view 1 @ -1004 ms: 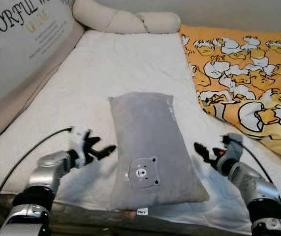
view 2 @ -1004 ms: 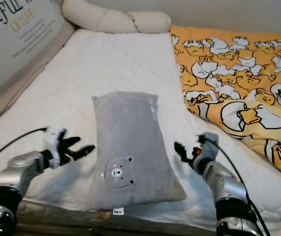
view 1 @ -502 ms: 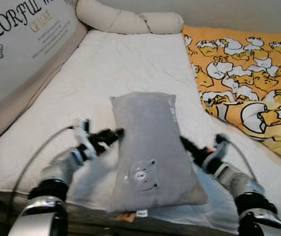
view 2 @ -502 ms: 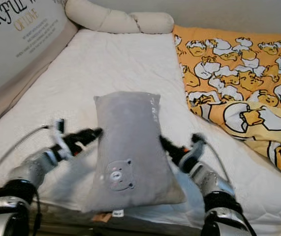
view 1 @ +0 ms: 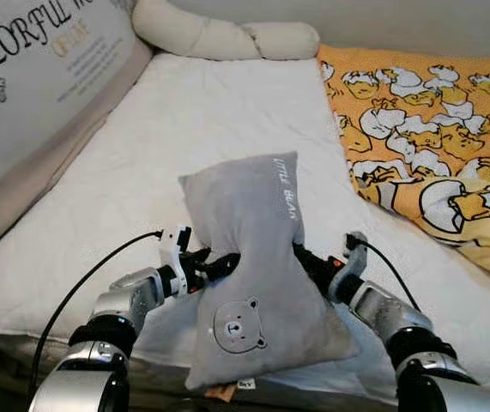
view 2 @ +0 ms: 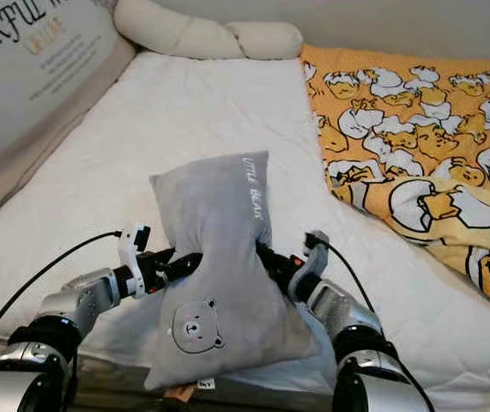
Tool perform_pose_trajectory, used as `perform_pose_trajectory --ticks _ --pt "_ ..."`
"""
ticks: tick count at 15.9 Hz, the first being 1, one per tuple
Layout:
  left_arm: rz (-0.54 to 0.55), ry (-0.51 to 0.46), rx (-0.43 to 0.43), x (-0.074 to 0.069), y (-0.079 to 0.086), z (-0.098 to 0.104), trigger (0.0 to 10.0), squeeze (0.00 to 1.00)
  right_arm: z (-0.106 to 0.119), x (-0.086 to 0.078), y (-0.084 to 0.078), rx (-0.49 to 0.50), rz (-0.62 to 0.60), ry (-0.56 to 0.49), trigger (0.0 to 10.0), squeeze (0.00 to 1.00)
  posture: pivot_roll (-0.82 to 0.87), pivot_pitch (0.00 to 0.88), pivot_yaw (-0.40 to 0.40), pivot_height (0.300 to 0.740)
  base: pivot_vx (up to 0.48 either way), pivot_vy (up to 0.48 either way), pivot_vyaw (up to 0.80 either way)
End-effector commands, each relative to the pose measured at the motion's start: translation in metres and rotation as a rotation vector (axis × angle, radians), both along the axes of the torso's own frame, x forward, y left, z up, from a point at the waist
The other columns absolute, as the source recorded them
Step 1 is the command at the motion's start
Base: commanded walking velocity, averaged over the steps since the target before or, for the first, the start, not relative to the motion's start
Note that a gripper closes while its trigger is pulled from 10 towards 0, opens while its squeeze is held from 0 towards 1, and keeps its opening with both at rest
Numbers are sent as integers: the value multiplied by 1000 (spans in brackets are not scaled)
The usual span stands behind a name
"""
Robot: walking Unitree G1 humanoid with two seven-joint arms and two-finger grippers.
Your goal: Clean up the room
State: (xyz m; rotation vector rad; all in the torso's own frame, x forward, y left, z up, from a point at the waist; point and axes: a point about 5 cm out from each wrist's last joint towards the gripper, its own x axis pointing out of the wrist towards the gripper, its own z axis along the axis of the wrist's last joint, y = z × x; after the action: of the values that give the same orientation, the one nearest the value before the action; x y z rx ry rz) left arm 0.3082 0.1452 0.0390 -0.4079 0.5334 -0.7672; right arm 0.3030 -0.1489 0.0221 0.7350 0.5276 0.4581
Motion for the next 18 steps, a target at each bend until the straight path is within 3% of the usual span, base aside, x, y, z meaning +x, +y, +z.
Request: perform_pose_trajectory --ticks 1,10,18 --pt "-43 39 20 -3 -10 -6 0 0 2 4 7 -18 24 -10 0 0 -29 0 -4 740 0 0 0" --pt "-26 58 13 4 -16 -1 0 0 1 6 9 -65 18 -9 0 0 -35 0 -6 740 0 0 0" --pt "-47 -46 19 21 -22 23 0 0 15 18 21 -87 35 -89 0 0 -45 0 6 740 0 0 0"
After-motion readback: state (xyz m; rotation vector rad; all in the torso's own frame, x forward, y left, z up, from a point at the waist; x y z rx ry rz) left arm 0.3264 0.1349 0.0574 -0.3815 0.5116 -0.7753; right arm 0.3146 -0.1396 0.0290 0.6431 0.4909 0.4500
